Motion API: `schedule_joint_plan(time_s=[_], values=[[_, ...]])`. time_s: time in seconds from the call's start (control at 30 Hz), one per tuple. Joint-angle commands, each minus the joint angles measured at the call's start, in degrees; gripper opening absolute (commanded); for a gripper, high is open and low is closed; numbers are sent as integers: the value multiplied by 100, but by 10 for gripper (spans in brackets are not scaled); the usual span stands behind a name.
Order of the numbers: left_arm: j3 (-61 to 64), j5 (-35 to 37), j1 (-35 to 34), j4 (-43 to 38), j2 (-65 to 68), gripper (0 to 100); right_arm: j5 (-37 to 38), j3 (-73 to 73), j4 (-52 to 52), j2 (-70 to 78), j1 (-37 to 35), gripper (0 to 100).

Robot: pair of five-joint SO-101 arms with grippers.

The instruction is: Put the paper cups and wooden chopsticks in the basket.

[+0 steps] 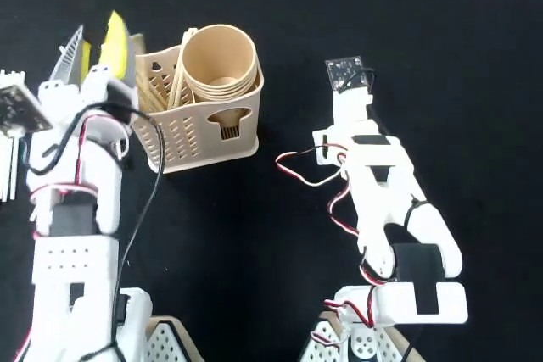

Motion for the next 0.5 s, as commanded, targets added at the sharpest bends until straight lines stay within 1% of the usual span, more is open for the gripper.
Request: schedule_joint_plan(time_s=[0.0, 0.1, 0.17, 0.23, 0.33, 0.47], values=[[-637, -176, -119, 1635, -774, 191, 53, -321, 9, -22, -88, 11], [-1516, -651, -462, 3077, -721, 189, 53, -312, 9, -22, -88, 11], [-2062, -888, -892, 4018, -475, 188, 53, -312, 9, -22, -88, 11], [-2554, -1108, -1323, 4782, -105, 189, 53, -312, 9, -22, -88, 11], [-3064, -1714, -1745, 5451, 712, 191, 53, -303, 9, -22, -88, 11], [-3495, -2514, -1956, 6022, 2110, 189, 53, -295, 9, -22, -79, 11]])
